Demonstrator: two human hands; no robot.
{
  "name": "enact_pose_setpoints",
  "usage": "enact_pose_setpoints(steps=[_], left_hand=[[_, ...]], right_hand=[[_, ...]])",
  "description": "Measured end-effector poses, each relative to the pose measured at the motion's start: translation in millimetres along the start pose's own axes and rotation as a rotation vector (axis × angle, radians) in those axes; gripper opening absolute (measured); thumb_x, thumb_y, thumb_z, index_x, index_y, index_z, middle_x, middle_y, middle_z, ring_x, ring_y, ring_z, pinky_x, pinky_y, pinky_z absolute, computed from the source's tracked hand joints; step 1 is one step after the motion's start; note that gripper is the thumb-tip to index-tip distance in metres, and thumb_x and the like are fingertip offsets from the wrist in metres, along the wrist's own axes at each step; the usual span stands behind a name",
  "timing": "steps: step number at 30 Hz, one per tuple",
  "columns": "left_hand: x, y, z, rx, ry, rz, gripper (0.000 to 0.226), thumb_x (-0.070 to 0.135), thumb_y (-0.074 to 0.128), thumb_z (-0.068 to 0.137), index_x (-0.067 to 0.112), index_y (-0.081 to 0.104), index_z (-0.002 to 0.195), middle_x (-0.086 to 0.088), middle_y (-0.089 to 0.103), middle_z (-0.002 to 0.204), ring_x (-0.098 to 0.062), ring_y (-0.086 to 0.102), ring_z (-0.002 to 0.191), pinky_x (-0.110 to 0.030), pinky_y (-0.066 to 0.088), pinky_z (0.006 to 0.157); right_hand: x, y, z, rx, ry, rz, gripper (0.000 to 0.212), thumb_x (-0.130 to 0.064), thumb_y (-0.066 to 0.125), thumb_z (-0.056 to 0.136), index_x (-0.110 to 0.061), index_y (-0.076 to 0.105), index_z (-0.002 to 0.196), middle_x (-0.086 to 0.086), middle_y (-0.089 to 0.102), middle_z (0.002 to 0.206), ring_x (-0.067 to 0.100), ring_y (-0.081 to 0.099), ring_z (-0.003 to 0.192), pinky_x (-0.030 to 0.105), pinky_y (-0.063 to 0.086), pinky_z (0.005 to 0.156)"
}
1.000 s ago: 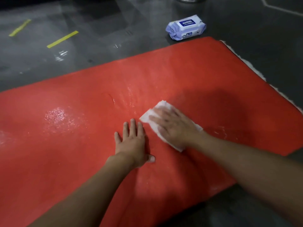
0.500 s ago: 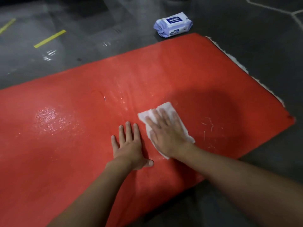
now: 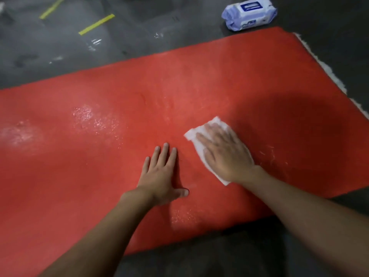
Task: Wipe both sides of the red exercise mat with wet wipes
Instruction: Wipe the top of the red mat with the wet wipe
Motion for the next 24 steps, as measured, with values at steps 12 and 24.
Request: enact_pose_setpoints(steps=[12, 24], left_hand=[[4.6, 8.2, -20.5, 0.047, 0.014, -0.043, 0.119, 0.061, 0.071, 0.076, 0.030, -0.013, 0.155, 0.002, -0.029, 0.159, -0.019, -0.027, 0.146, -0.043, -0.007, 0.120], [13.1, 22.5, -30.5, -0.013, 0.065, -0.032, 0.131, 0.065, 0.075, 0.068, 0.026, -0.017, 0.154, -0.003, -0.034, 0.157, -0.026, -0.032, 0.144, -0.051, -0.012, 0.118]], right_hand=[[0.8, 0.5, -14.5, 0.052, 0.201, 0.049, 0.059, -0.041, 0.021, 0.097, -0.032, 0.027, 0.155, 0.001, 0.018, 0.165, 0.019, 0.009, 0.153, 0.048, 0.008, 0.122], [-29.8, 12.4, -51.5, -0.016, 0.296, 0.045, 0.062, -0.045, 0.006, 0.097, -0.031, 0.011, 0.157, 0.004, 0.001, 0.167, 0.022, -0.005, 0.153, 0.053, -0.001, 0.121]])
Point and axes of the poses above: each hand's wrist, its own z-axis towards the middle knuckle, its own y-axis out of the palm, x = y × z, the point moved 10 cm from there along z, towards the middle knuckle
